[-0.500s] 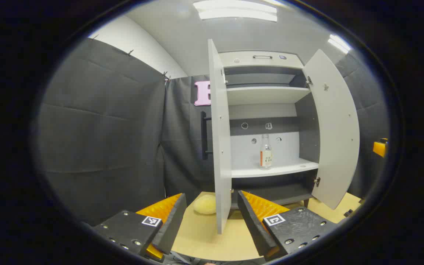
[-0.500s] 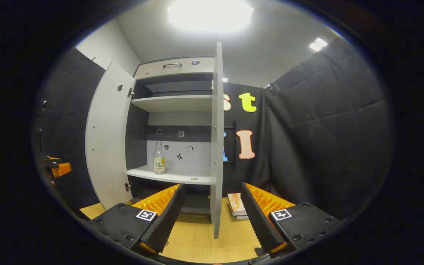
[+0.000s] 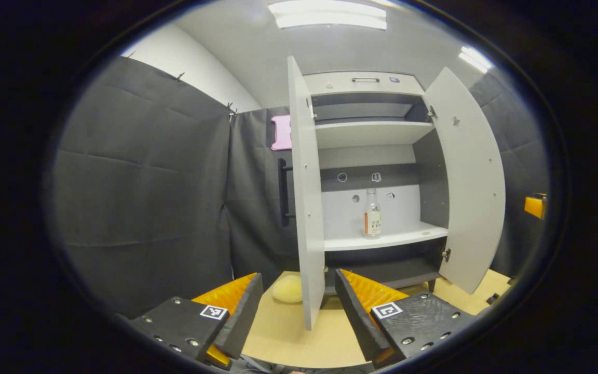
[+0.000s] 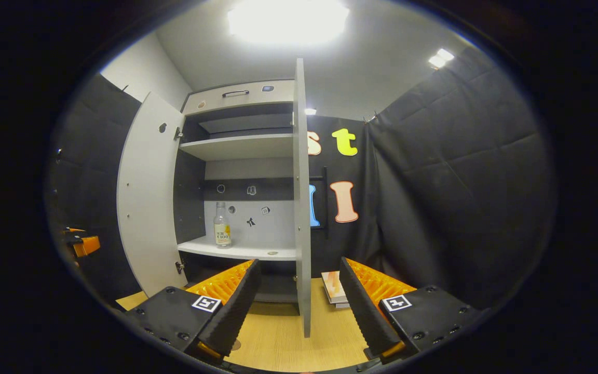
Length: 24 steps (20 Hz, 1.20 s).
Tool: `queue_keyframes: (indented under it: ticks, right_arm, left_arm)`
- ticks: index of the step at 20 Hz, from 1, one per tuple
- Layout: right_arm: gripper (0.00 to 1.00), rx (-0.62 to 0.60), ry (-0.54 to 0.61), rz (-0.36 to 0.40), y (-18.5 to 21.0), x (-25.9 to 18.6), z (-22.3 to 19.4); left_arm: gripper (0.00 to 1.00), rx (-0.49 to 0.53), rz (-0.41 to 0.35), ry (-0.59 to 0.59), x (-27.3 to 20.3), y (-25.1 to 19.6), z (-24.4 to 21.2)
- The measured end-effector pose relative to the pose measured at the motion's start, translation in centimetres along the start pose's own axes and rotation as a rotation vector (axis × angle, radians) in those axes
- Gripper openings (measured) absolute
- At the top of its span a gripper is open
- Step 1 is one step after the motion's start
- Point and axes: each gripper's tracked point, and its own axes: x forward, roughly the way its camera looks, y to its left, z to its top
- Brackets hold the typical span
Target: Grasp the bottle in the cabinet with the left hand and place it on the coaster, then close the right door with the right hand and the left door with the left hand.
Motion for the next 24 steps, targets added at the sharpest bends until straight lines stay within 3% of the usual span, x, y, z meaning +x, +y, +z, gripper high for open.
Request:
queue_keyframes:
  ticks: [1,2,6,11,24]
  right_arm:
    - [0.93,-0.001,-0.002,0.001,0.0,0.0,0.0]
    - [0.96,-0.003,-0.003,0.001,0.0,0.0,0.0]
    - [0.93,-0.003,-0.006,0.003,-0.2,-0.1,0.0]
    - [0.96,-0.016,-0.002,0.008,-1.1,0.2,-0.4]
    - [0.97,-0.009,0.016,0.019,-7.4,1.4,-2.3]
  left_arm:
    - [0.85,-0.002,-0.003,-0.002,-0.1,-0.1,0.0]
    - [0.85,-0.004,-0.004,-0.004,-0.1,-0.1,0.1]
    - [0.86,0.003,-0.012,-0.014,0.0,-0.4,0.4]
    - [0.86,-0.006,-0.029,-0.013,0.2,-2.1,0.5]
    - [0.85,-0.074,-0.136,-0.031,5.0,-12.3,3.8]
